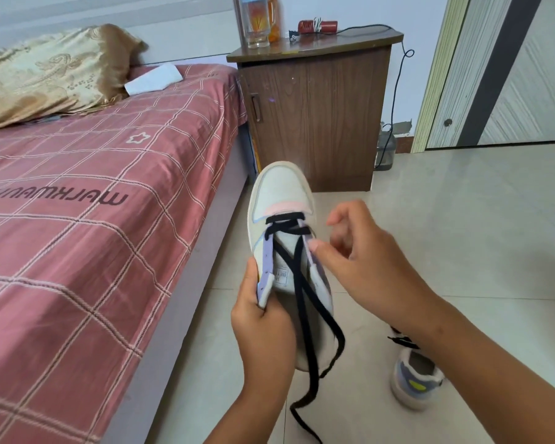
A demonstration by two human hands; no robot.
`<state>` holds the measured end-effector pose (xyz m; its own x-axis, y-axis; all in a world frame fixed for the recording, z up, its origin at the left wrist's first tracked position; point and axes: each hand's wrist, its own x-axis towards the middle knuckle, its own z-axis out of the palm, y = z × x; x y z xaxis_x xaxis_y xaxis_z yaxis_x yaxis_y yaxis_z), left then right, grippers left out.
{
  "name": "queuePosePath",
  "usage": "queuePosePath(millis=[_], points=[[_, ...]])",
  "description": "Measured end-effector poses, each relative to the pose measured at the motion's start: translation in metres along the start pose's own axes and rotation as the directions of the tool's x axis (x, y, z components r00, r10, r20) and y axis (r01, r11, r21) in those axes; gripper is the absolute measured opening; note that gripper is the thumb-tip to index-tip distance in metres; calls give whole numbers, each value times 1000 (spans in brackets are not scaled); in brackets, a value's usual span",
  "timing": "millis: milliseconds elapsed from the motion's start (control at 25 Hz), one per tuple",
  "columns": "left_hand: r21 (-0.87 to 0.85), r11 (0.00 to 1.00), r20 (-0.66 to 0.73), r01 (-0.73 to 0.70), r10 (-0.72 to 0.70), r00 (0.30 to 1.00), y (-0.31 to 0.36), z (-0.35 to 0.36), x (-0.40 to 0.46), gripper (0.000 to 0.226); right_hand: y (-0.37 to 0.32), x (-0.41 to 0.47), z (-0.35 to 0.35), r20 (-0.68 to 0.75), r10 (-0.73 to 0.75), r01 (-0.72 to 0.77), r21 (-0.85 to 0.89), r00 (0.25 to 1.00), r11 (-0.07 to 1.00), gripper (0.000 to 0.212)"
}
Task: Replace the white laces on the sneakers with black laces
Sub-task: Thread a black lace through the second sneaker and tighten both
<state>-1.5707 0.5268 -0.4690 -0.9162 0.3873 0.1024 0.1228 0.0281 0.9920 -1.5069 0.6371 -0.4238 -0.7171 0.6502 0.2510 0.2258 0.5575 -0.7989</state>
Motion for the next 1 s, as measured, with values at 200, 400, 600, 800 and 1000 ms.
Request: queuePosePath(millis=[200,400,600,800,1000], points=[[18,981,133,195,-196,972,-49,2,-29,57,43,-44,29,314,330,-280,-195,890,940,36],[201,809,409,552,-582,703,-118,-1,-55,66,103,-76,46,263,556,-458,-350,789,817,15],[-66,603,518,795,-660,544,-134,8,-68,60,117,-69,37,152,471,-414,-299,869,860,14],[-91,537,619,839,-629,470,-136,20,-86,82,118,-58,37,-21,465,-465,-56,885,883,11],[228,902,831,367,-377,409,-117,28,-120,20,123,-48,44,-12,557,-551,130,830,824,14]])
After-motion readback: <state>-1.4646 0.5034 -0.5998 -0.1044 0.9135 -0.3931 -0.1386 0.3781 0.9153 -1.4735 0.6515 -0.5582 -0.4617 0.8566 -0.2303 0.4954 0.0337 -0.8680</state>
